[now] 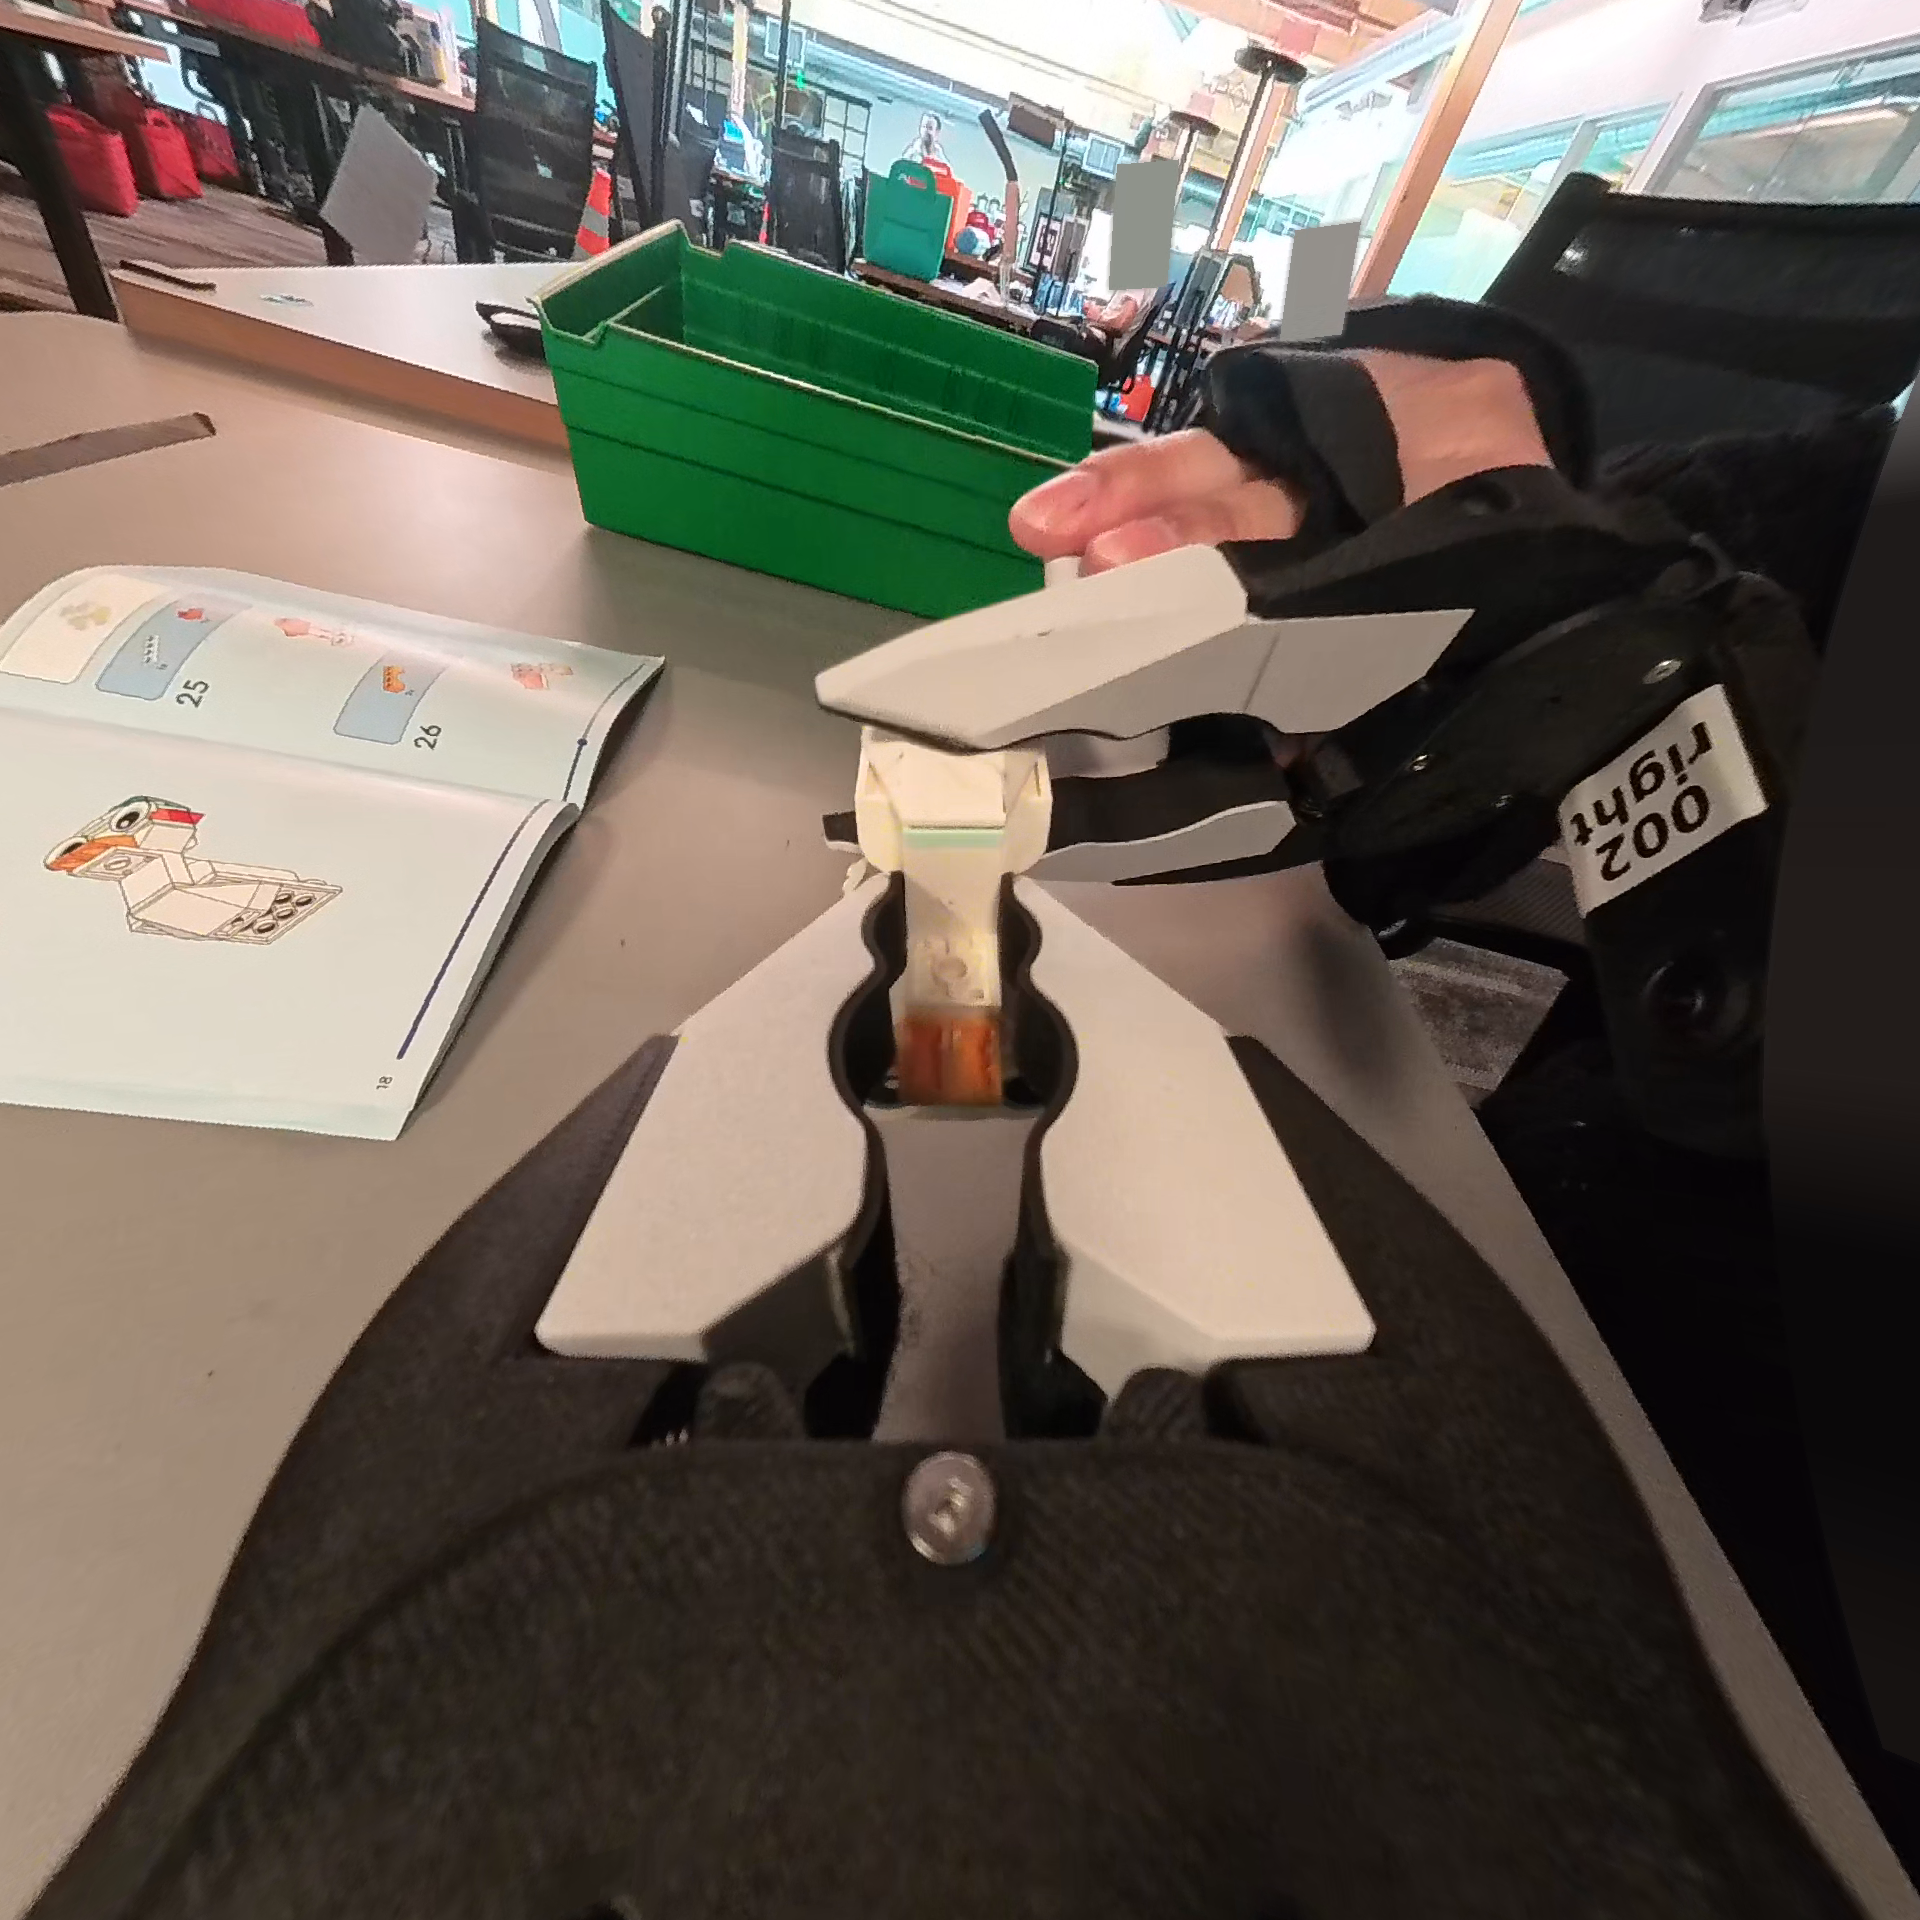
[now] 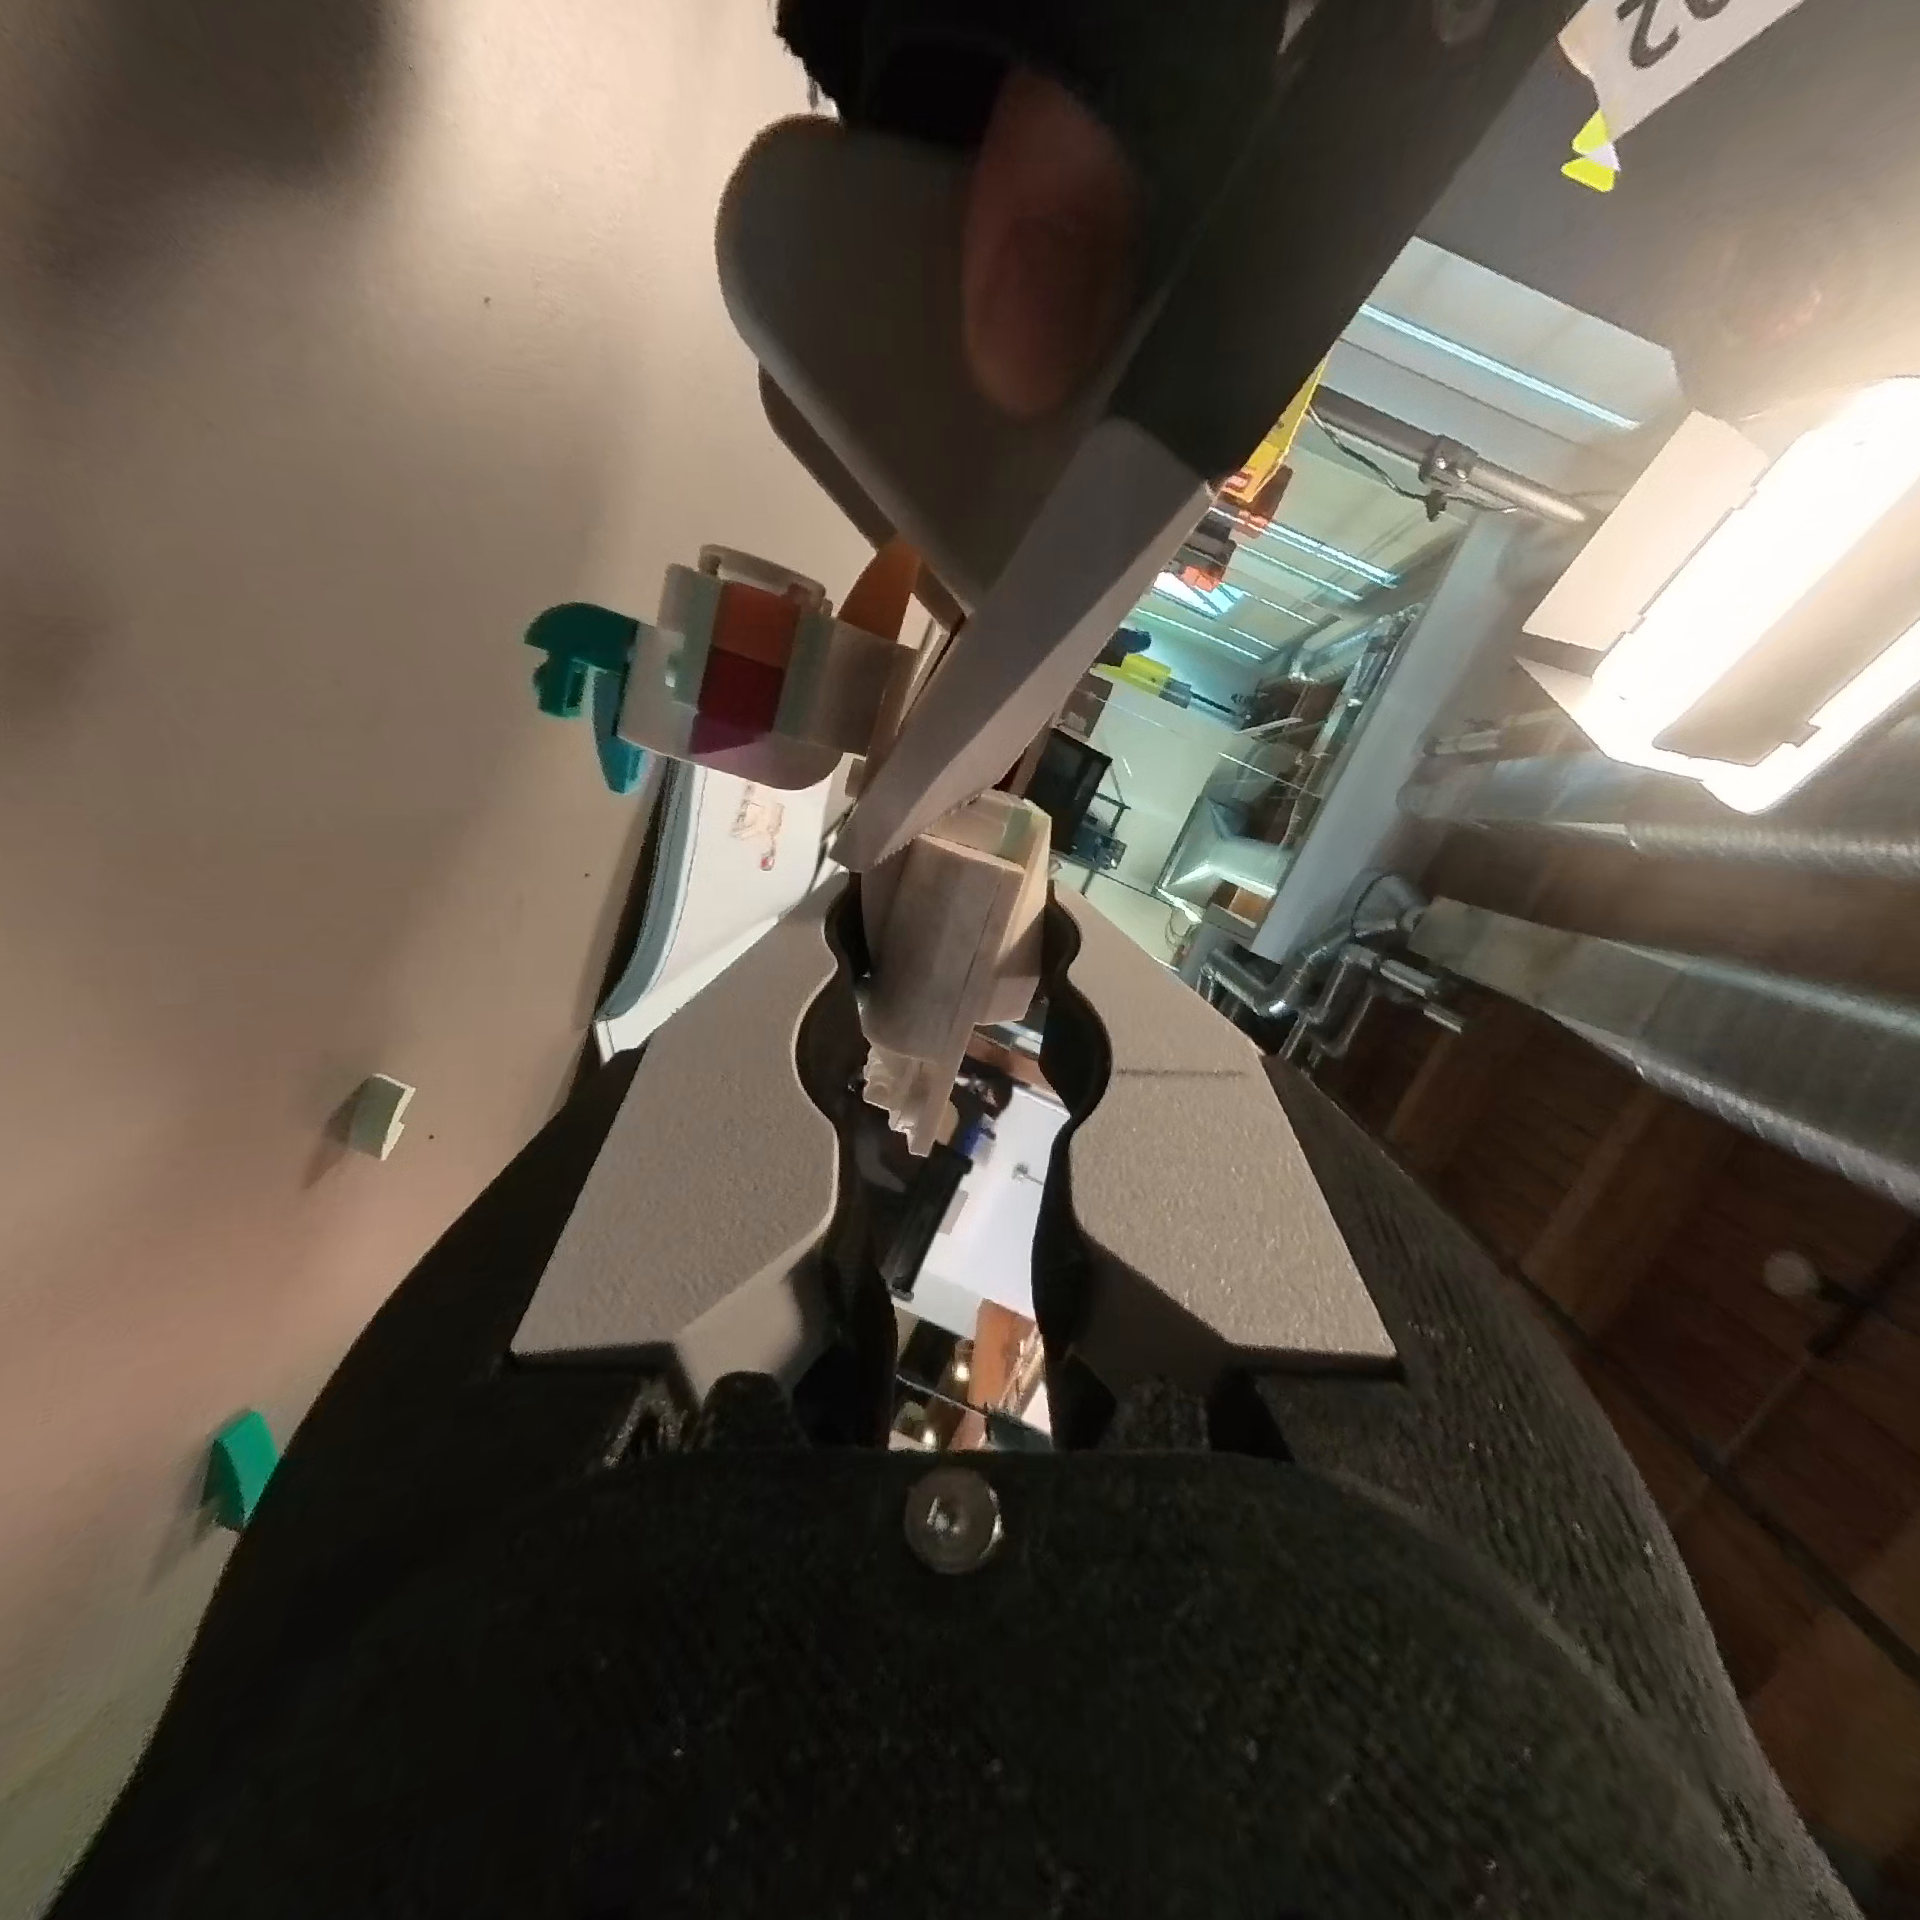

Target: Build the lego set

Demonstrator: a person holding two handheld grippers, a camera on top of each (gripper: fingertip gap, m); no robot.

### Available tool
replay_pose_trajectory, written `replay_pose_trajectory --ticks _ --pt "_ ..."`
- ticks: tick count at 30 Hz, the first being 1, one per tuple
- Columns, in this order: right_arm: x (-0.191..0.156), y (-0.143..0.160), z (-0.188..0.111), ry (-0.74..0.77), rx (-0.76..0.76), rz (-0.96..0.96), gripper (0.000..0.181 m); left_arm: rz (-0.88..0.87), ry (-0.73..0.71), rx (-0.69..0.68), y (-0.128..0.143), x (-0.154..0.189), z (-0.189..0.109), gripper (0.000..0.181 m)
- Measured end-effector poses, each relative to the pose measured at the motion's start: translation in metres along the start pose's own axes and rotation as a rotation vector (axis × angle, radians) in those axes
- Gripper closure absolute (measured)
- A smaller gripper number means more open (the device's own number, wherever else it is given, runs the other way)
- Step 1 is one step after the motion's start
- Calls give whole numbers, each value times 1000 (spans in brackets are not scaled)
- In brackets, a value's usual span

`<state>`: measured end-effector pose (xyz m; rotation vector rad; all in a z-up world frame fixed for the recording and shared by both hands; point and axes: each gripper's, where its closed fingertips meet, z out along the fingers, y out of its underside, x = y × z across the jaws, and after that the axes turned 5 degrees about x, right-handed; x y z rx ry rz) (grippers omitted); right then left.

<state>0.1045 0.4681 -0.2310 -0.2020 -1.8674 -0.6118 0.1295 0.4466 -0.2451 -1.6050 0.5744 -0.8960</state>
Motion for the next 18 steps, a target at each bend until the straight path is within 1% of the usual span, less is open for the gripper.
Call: replay_pose_trajectory --ticks 5,9,12,18 --pt "-3 0 1 -12 9 -10 151 -11 -7 -20 3 -1 1 166" --pt "-8 -1 2 -45 6 57 151 -48 -8 -40 6 -2 2 166" --pt "-10 -11 1 -48 52 62 143 -70 -10 -41 7 -2 3 166" --pt "-12 -13 1 -41 70 54 147 -84 -14 -47 7 -3 3 166"
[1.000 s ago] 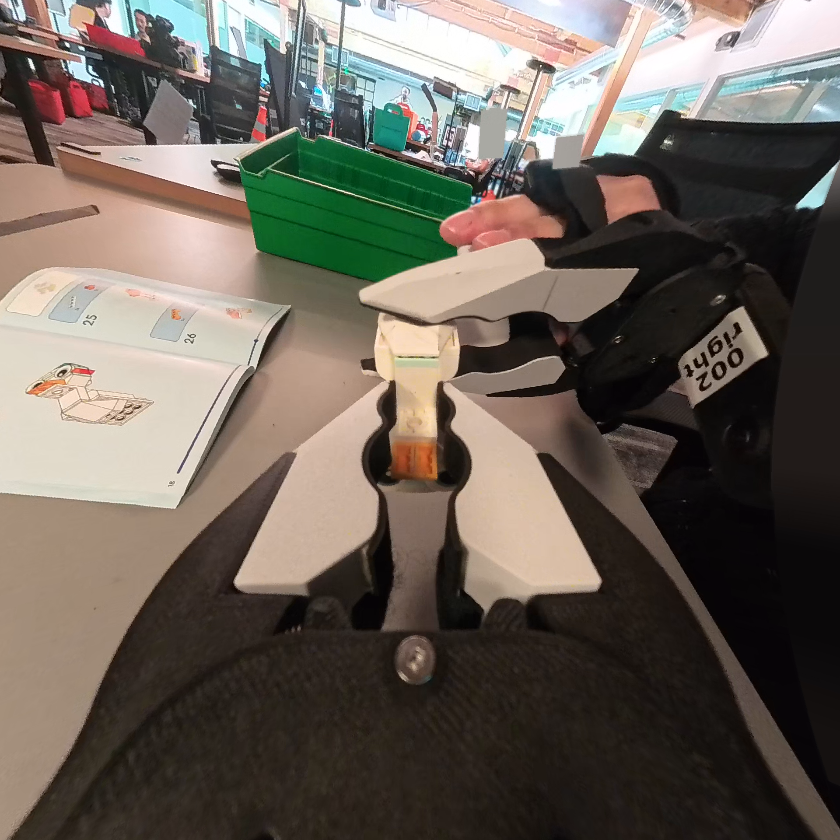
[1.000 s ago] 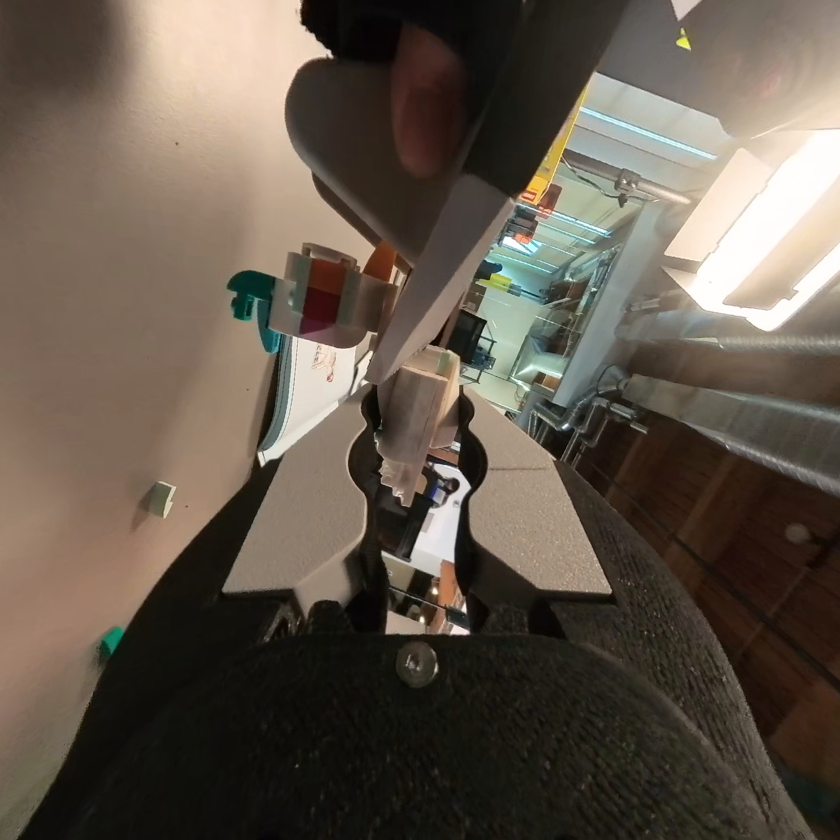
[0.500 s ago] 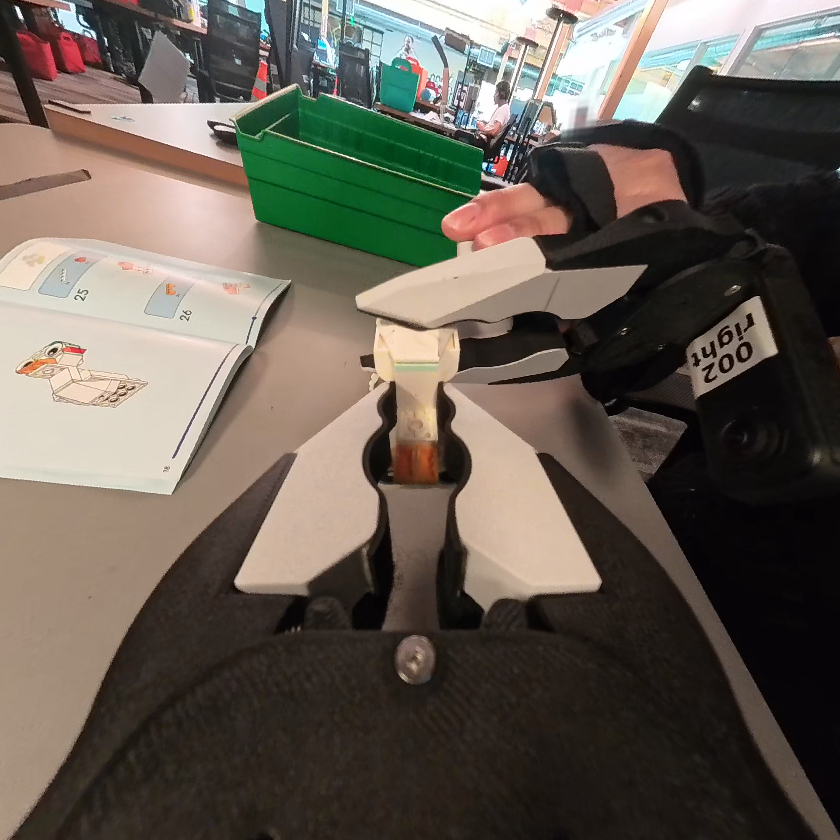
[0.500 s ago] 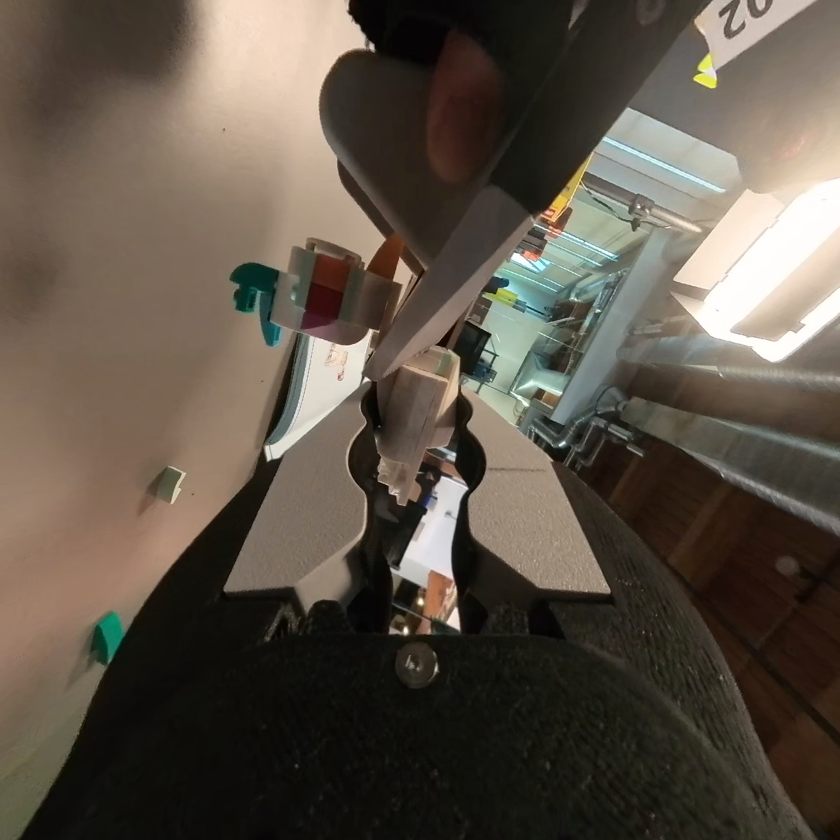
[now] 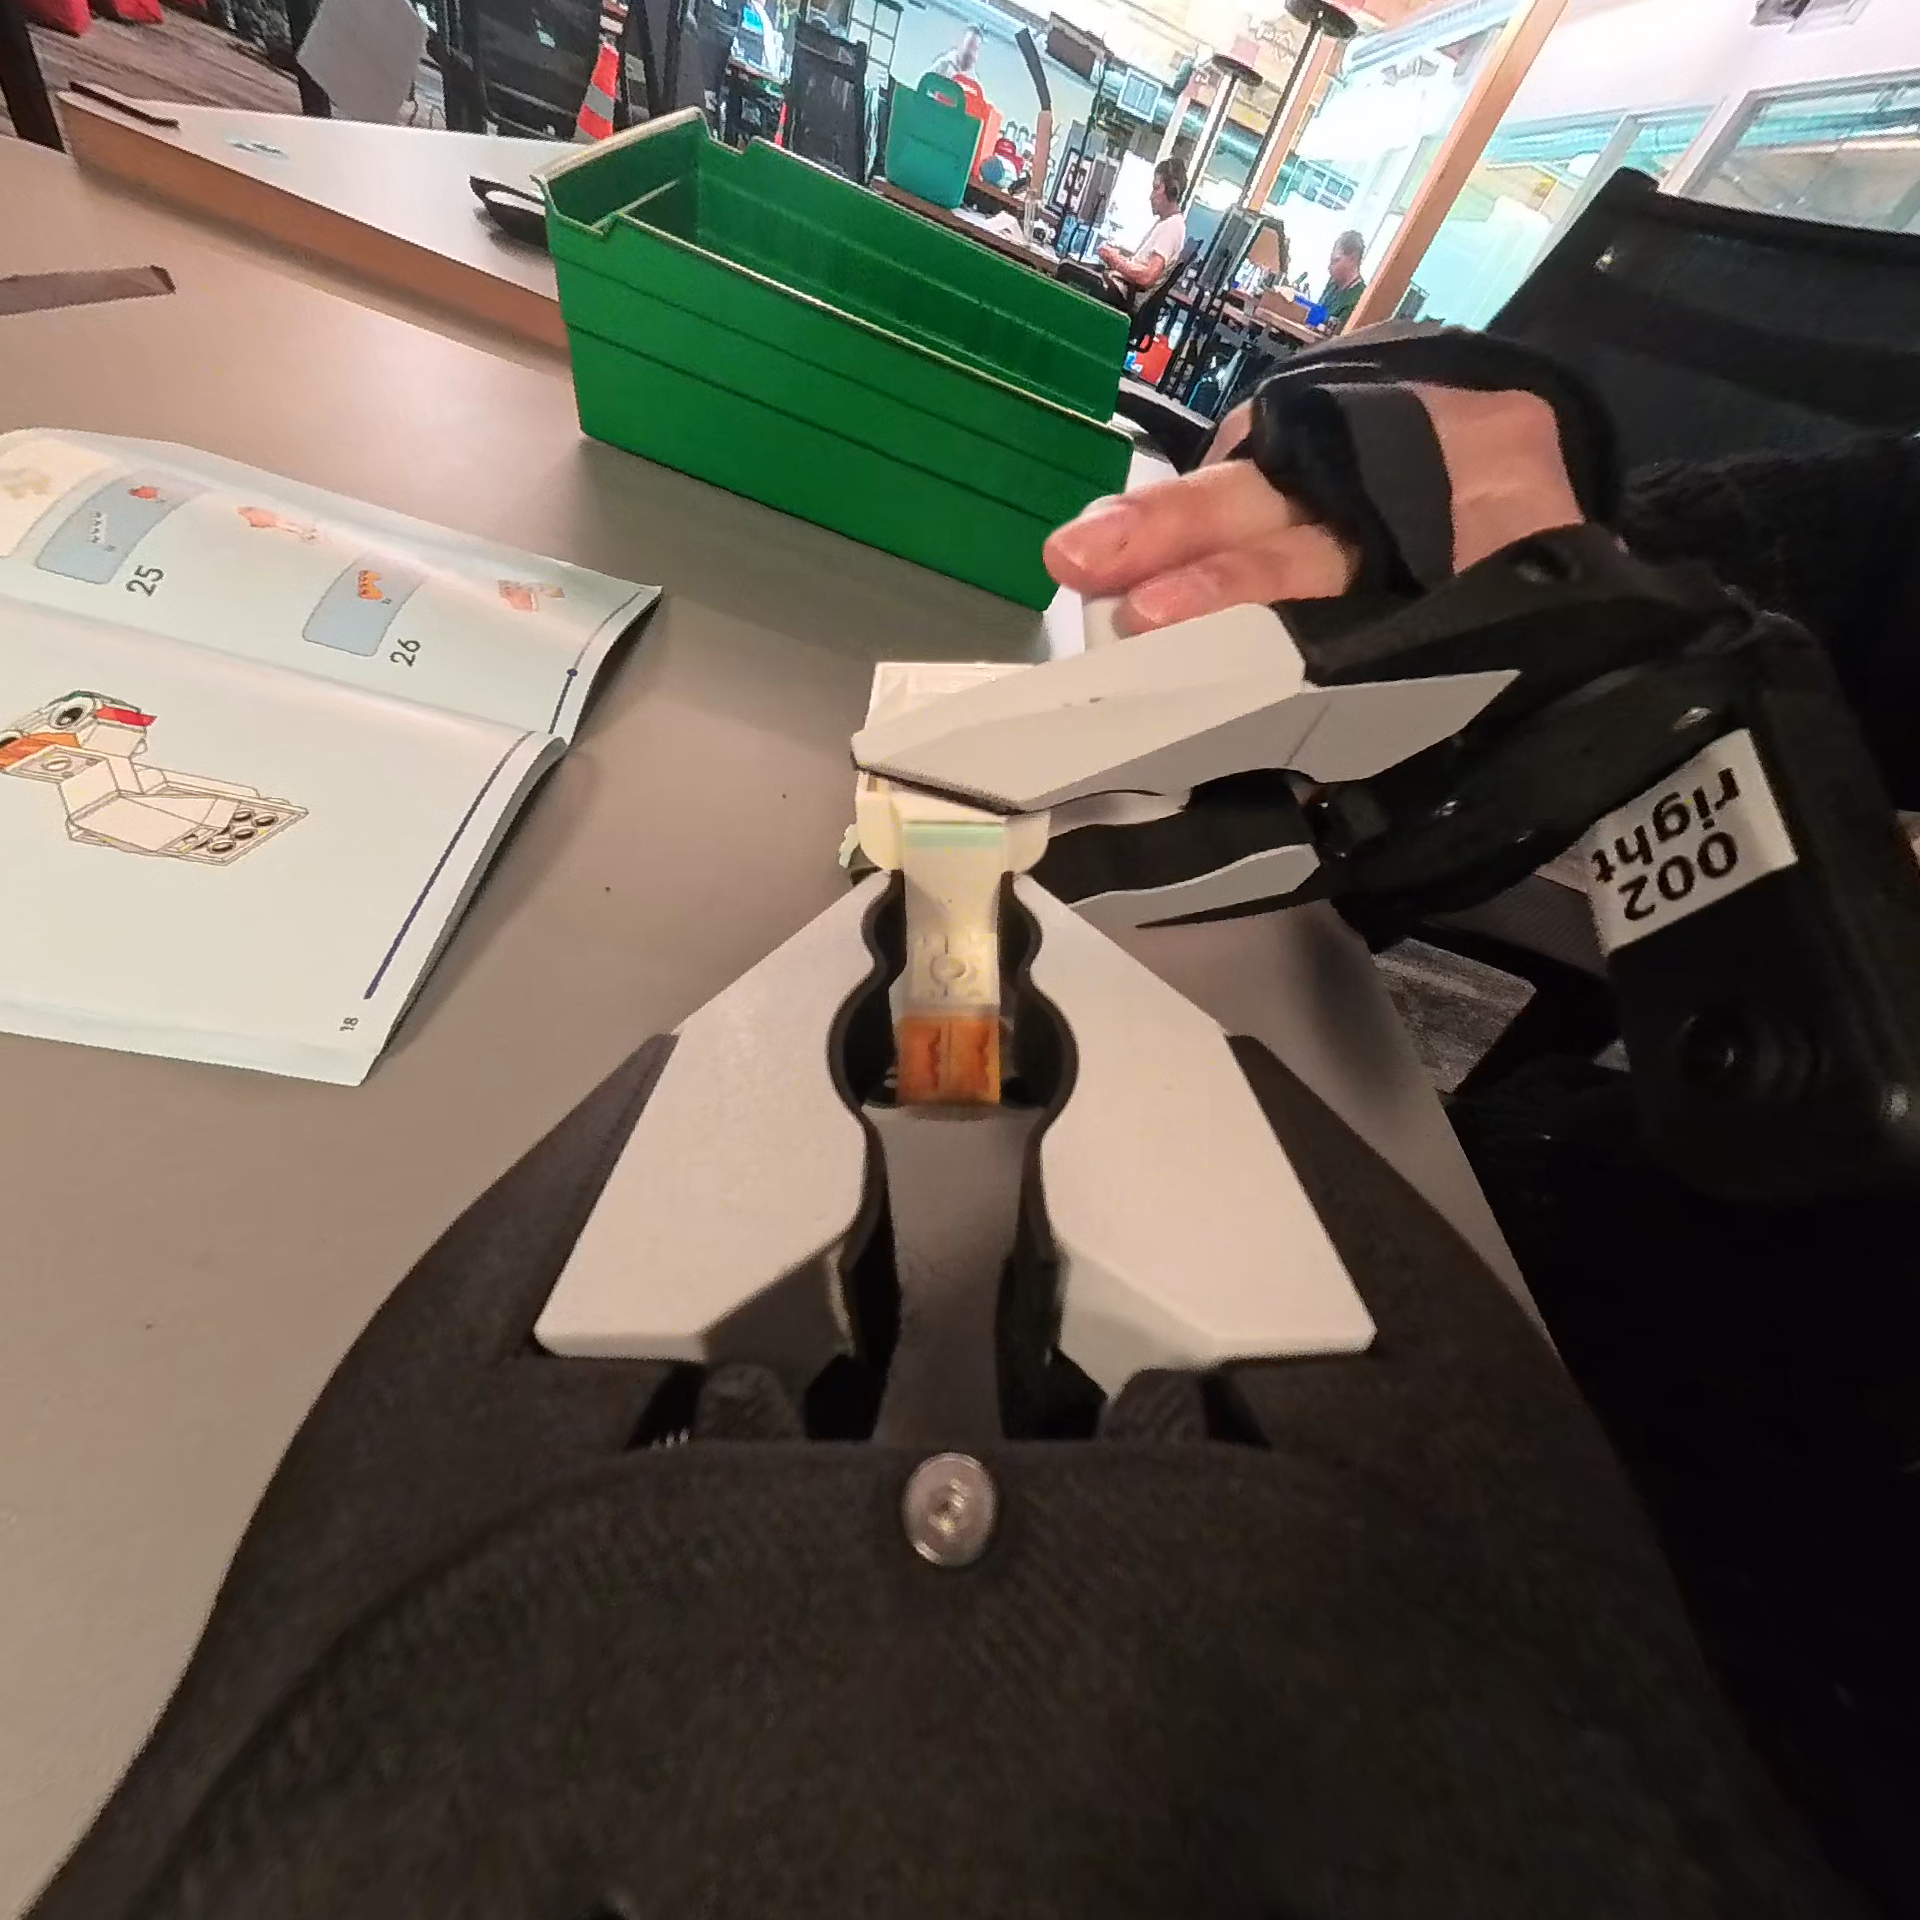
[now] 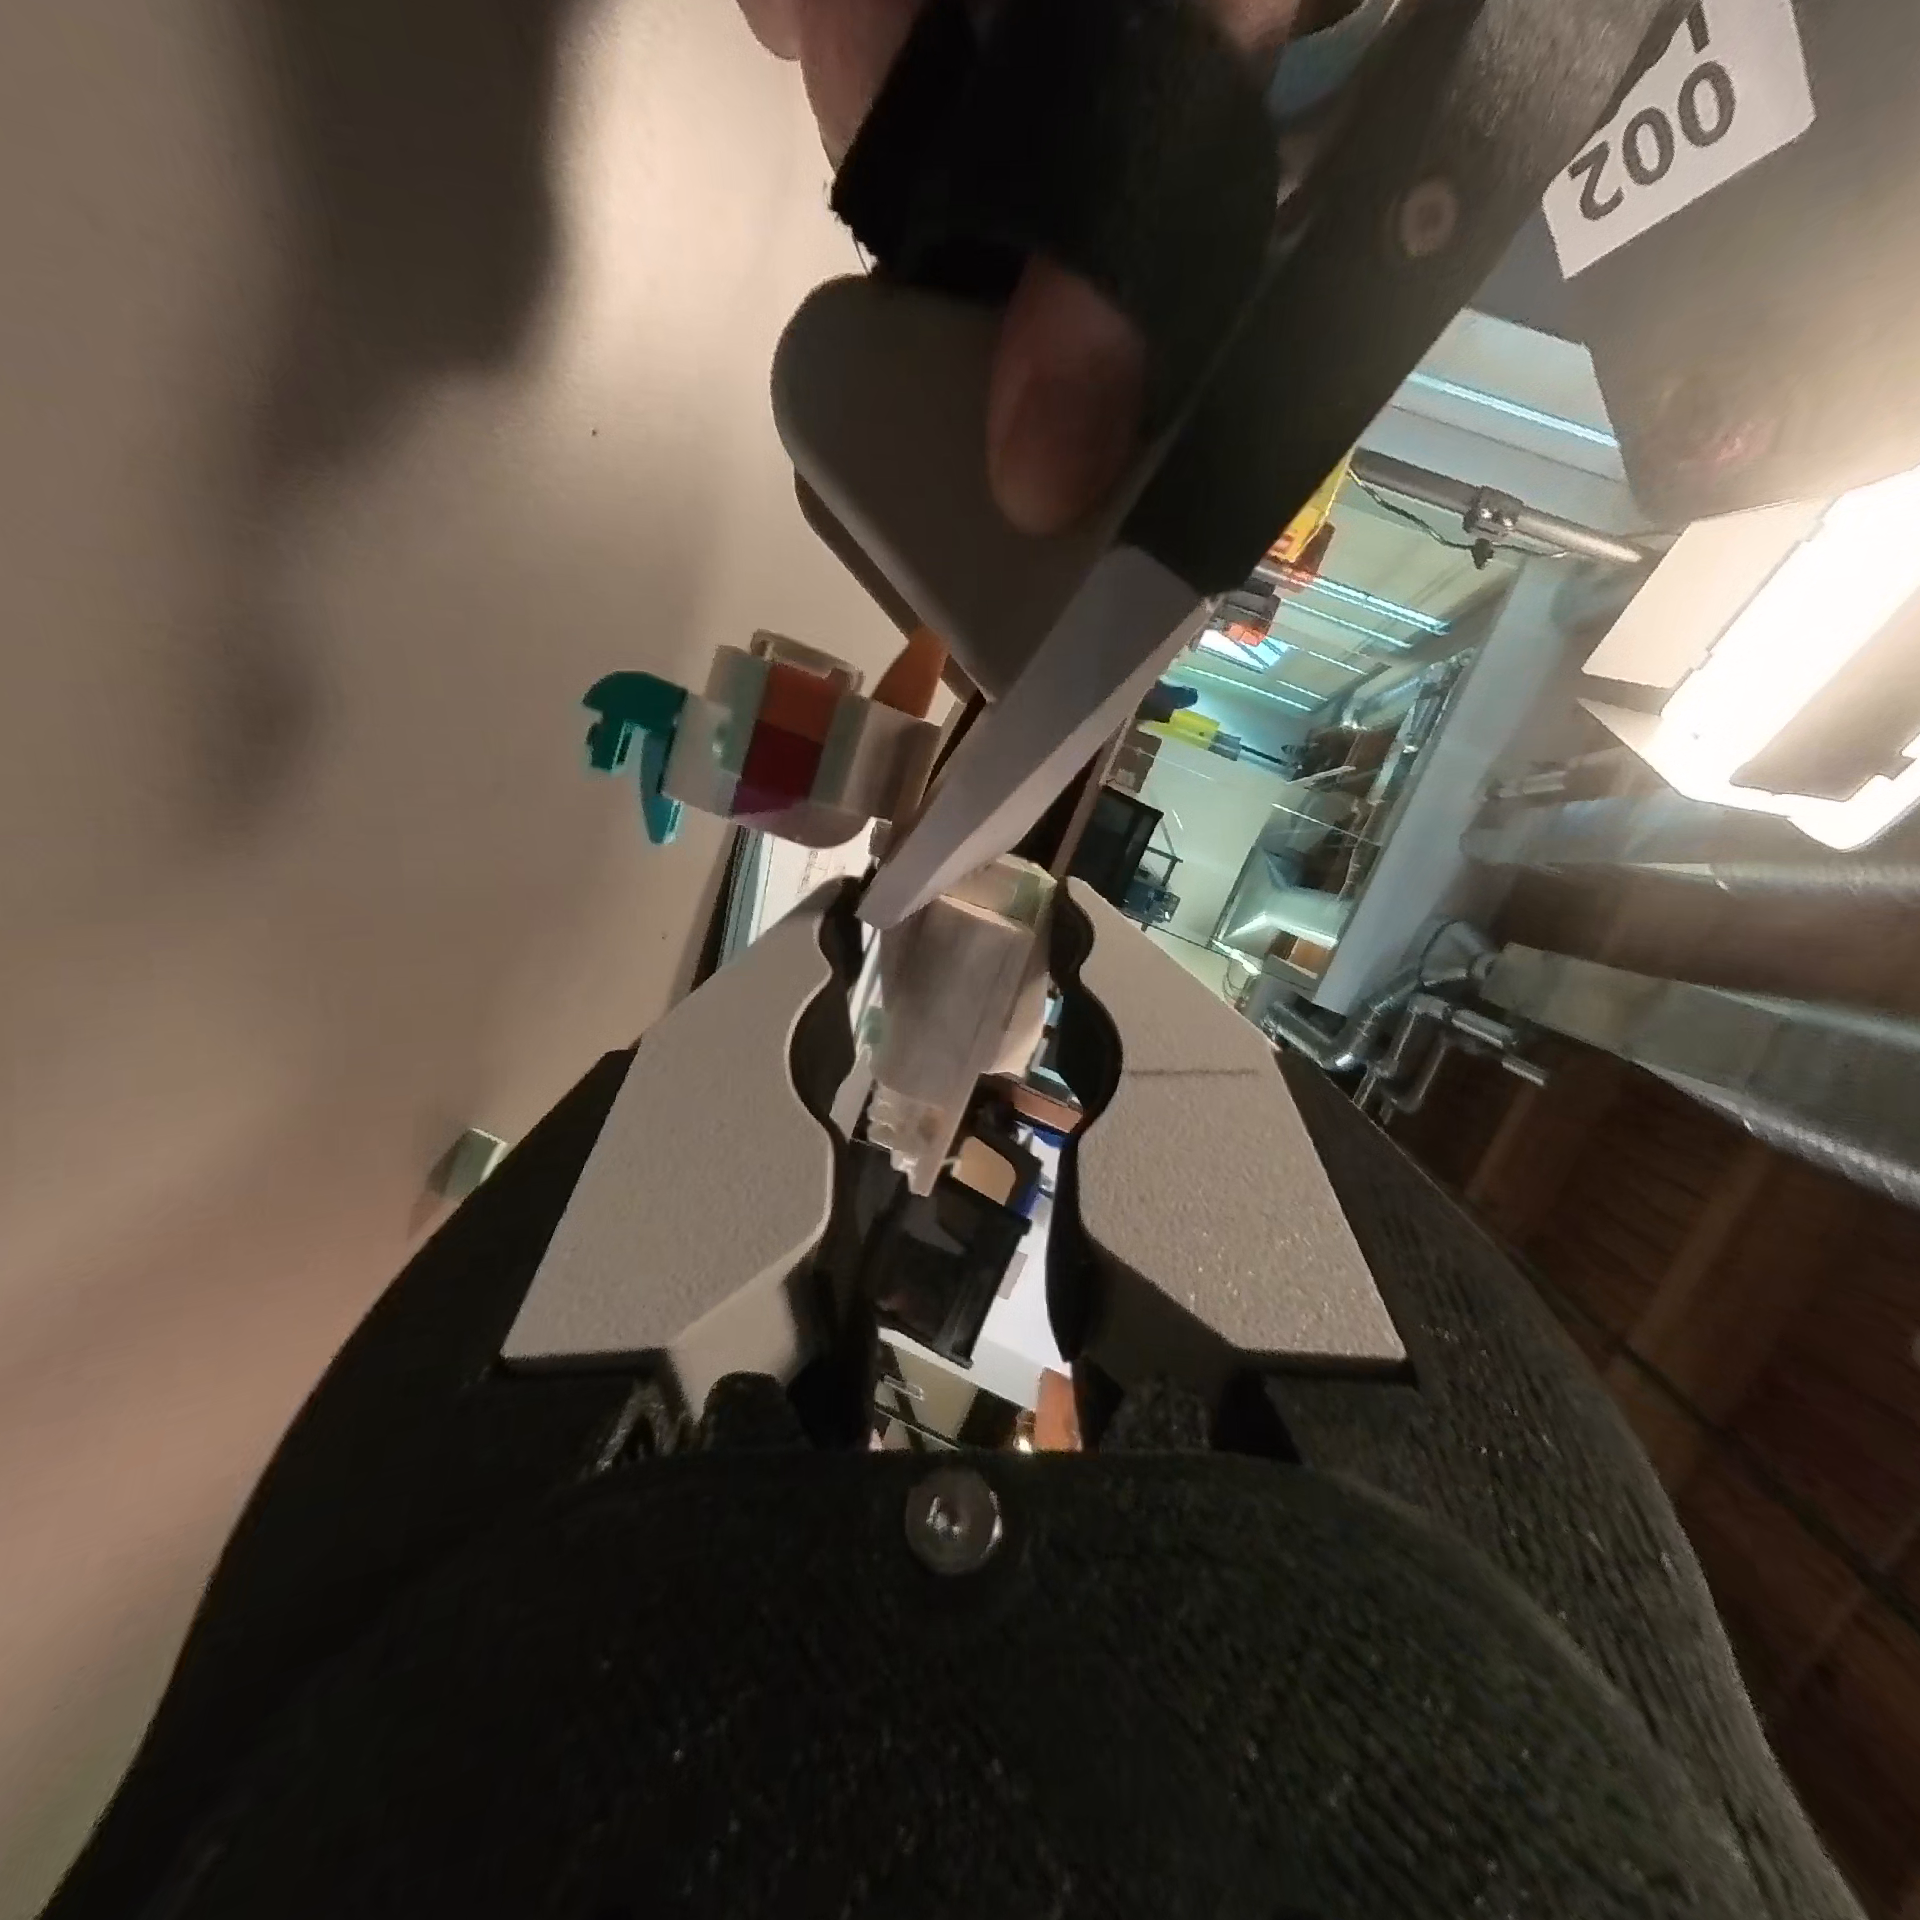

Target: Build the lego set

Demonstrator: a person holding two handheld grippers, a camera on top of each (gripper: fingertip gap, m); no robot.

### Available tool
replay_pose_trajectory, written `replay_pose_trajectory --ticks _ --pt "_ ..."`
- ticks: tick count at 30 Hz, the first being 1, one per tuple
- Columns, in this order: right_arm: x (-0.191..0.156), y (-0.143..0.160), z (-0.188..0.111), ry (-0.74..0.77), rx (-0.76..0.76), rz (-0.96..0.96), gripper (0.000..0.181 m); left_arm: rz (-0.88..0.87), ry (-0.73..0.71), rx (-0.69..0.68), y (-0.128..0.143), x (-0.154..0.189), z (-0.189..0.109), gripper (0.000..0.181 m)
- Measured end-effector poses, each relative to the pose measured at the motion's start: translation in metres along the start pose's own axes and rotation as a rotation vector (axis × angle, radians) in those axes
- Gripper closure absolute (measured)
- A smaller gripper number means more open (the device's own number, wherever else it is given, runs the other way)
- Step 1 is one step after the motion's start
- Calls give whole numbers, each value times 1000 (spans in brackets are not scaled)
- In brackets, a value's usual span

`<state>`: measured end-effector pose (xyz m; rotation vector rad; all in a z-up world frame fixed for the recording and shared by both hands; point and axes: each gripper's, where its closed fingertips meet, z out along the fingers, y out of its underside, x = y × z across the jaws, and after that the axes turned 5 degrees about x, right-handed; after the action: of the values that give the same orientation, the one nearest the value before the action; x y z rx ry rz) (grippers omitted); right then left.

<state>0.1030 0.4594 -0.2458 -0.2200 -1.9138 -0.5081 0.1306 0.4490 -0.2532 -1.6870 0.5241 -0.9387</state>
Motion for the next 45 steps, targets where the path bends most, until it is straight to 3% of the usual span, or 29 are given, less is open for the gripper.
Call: replay_pose_trajectory --ticks 12,15,16,19,25,34,39,40,43,45 --pt "-2 0 -1 -20 22 -42 151 -3 0 -11 2 0 0 166" --pt "-1 0 -1 -15 34 71 150 -18 7 3 0 0 -1 166" --pt "-1 1 -1 -13 30 119 149 -30 14 12 -2 0 -1 166" --pt "-3 13 0 -48 -22 251 120 -51 22 23 -3 0 -1 166" --pt "5 18 -2 5 -20 189 149 -106 61 56 -7 2 -3 166" --pt "5 18 -4 16 -18 78 151 -78 46 16 -1 3 0 165" --pt "2 17 -5 11 15 159 150 -68 50 14 -1 4 0 166" --pt "1 16 -6 10 27 178 149 -65 52 13 -1 5 0 166" --pt "-13 23 -10 -37 27 275 121 -37 26 12 -1 2 0 166" --pt "-20 31 -16 -49 41 380 116 -1 -13 16 -2 -4 -3 166"
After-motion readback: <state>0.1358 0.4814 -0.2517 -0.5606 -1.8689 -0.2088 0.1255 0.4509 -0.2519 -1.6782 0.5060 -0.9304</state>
